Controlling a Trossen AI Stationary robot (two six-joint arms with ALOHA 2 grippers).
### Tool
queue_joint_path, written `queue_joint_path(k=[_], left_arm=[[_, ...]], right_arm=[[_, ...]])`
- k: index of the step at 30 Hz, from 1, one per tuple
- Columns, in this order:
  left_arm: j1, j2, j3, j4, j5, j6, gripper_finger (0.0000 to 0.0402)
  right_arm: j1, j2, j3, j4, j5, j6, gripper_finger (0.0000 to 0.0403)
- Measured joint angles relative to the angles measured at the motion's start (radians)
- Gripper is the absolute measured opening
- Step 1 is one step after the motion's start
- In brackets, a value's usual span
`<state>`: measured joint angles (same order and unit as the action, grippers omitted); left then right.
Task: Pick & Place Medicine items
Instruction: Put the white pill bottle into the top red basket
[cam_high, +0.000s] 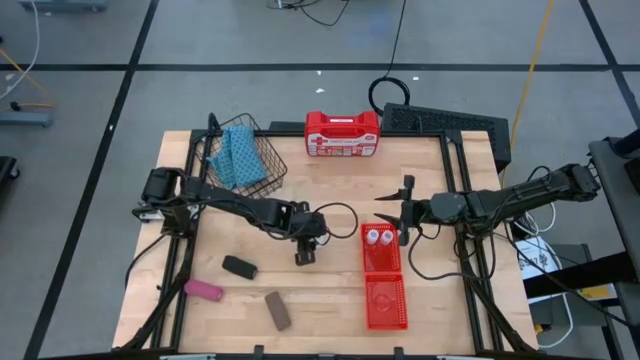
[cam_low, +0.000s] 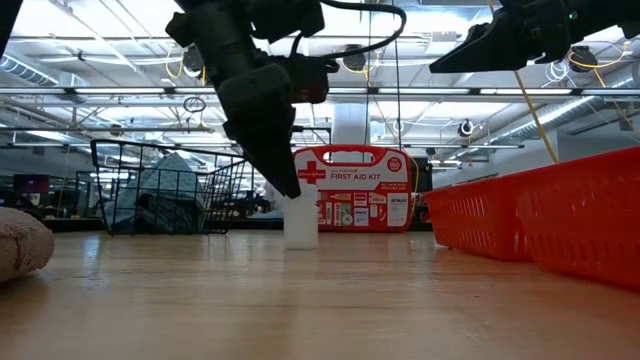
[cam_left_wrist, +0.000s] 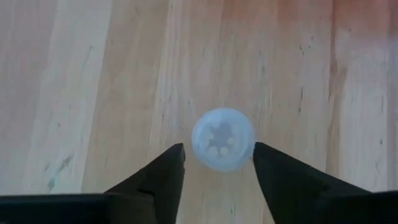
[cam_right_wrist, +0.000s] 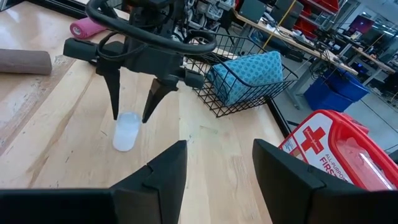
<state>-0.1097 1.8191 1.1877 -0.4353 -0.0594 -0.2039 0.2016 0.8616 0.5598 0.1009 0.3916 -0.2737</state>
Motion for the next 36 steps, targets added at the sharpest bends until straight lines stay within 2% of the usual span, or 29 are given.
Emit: queue_joint_path(k=[6, 9, 17, 20, 24, 30, 33, 36], left_arm=[[0.002, -0.003, 0.0, -0.003, -0.001, 0.0, 0.0238], [0.012, -0.052, 0.0, -0.044, -0.001, -0.017, 0.0246], [0.012, -0.357, -0.12, 0.093, -0.004, 0.054, 0.0243], [0.003, -0.499, -0.227, 0.185, -0.002, 0.072, 0.0246], [0.001, -0.688, -0.395, 0.316, -0.015, 0.059, 0.025], [0.002, -0.887, -0.564, 0.453, -0.141, 0.038, 0.0242], [0.002, -0.935, -0.625, 0.533, -0.2, 0.042, 0.0239], [0.003, -0.939, -0.664, 0.589, -0.24, 0.044, 0.0241]], right_arm=[[0.0, 0.0, 0.0, 0.023, 0.002, 0.011, 0.0171], [-0.008, 0.0, 0.0, 0.082, 0.0, 0.048, 0.0171], [-0.057, 0.029, 0.0, 0.143, -0.005, 0.156, 0.0172], [-0.07, 0.077, -0.001, 0.189, -0.007, 0.184, 0.0172], [-0.099, 0.178, 0.019, 0.245, -0.084, 0.217, 0.0172], [-0.157, 0.408, 0.248, 0.04, -0.214, 0.277, 0.0172], [-0.169, 0.535, 0.417, -0.113, -0.293, 0.266, 0.0176], [-0.168, 0.662, 0.579, -0.274, -0.345, 0.232, 0.0198]])
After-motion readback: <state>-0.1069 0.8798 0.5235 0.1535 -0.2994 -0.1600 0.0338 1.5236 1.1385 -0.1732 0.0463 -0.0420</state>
